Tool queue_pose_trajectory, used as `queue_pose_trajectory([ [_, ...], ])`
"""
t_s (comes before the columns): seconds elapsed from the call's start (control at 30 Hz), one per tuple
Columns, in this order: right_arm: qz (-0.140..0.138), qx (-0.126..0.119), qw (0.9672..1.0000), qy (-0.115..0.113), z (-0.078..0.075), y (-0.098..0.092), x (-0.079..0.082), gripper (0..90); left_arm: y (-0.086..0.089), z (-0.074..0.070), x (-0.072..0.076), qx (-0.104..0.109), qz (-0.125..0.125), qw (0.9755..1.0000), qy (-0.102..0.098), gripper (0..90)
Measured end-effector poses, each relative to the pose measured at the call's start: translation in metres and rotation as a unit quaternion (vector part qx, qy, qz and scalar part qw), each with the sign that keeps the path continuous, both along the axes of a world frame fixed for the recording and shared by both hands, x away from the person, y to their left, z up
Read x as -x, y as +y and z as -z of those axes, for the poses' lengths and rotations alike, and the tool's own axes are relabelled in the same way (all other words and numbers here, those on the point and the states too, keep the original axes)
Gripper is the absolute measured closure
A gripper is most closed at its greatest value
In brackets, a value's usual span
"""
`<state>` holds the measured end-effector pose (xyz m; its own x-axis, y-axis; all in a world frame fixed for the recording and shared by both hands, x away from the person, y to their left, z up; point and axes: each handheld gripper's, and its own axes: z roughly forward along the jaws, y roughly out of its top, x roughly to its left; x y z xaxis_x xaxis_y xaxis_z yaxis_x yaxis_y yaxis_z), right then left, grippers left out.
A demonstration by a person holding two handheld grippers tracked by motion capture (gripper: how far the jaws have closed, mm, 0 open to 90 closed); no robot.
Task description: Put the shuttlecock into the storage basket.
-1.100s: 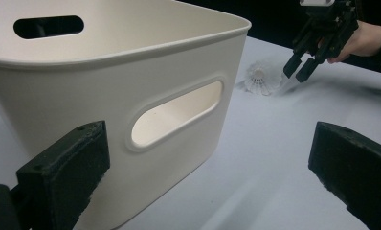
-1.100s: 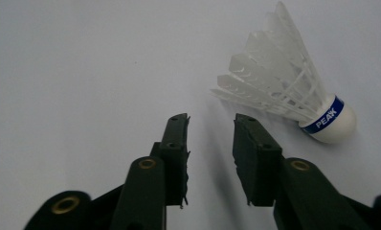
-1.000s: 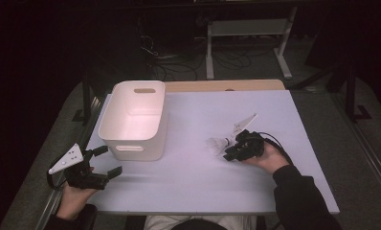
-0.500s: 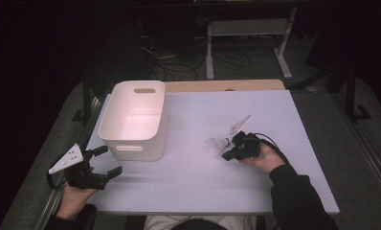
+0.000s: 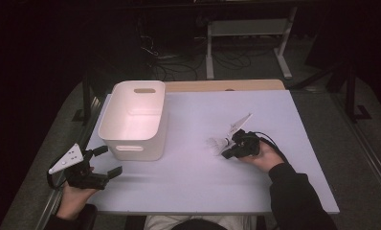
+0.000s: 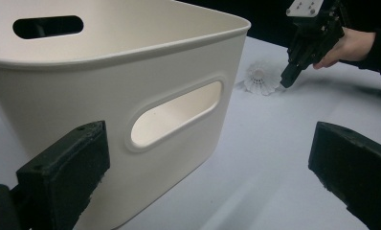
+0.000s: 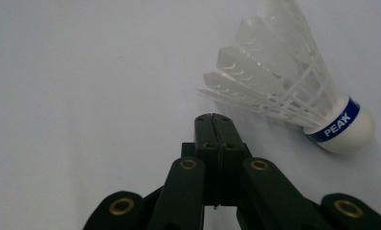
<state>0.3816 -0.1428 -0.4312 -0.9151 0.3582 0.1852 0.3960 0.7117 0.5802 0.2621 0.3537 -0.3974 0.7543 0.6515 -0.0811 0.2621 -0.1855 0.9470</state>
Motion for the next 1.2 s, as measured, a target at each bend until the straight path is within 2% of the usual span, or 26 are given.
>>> queue_pose_trajectory([
  [0.5,-0.016,0.003,0.9998,-0.008,-0.008,0.019,-0.01,89.0,0.0,0.0,0.0,0.001,0.001,1.0,-0.001,0.2],
  [0.7,-0.014,0.01,0.9998,-0.008,-0.008,0.024,-0.016,89.0,0.0,0.0,0.0,0.001,0.001,1.0,0.0,0.2],
  [1.2,0.011,-0.001,0.9999,-0.003,0.001,0.019,-0.029,89.0,0.0,0.0,0.0,0.0,0.001,1.0,0.0,0.2],
])
